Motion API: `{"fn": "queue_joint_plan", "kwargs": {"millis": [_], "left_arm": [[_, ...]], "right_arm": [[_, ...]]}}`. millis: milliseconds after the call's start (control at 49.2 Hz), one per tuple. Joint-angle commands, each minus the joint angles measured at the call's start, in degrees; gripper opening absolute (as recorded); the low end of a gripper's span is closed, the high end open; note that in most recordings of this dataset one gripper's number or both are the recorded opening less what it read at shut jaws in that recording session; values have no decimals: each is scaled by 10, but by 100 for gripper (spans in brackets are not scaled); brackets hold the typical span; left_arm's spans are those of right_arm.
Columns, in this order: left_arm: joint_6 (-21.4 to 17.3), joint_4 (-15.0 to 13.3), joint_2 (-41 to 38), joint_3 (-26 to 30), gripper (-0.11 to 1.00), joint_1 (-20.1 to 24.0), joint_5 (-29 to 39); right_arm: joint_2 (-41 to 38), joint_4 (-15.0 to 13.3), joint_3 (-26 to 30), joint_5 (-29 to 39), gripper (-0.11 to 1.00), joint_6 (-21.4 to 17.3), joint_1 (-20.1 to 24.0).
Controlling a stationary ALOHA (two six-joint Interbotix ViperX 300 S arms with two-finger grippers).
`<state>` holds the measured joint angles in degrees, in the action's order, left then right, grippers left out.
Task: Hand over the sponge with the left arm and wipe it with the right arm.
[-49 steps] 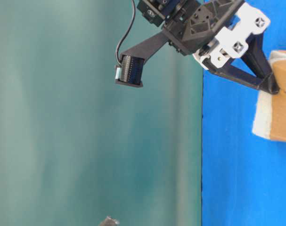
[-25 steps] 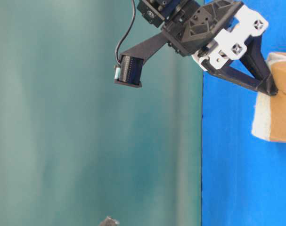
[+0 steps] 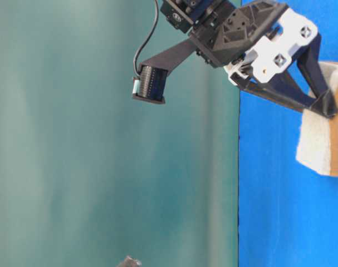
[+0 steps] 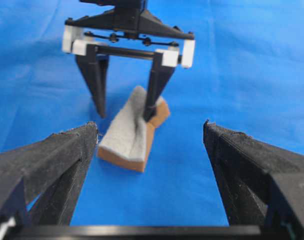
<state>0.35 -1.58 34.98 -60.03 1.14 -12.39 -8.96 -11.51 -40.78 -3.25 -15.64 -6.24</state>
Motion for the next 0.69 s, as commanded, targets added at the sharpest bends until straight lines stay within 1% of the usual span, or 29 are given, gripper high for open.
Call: {"fn": "queue_joint_plan", "kwargs": {"millis": [0, 284, 447, 671], "left_arm": [[-1, 0, 2, 5, 82, 0, -7], [-1, -1, 2, 5, 82, 0, -7], [-1, 0, 2, 5, 82, 0, -6], [-2, 0, 3, 5, 82, 0, -4]], "right_arm": [[27, -1, 7, 5, 72, -1, 6], [82, -1, 8, 29, 73, 0, 23], [120, -3, 8, 62, 73, 5, 25], [188, -17, 14, 112, 73, 4, 26]]}}
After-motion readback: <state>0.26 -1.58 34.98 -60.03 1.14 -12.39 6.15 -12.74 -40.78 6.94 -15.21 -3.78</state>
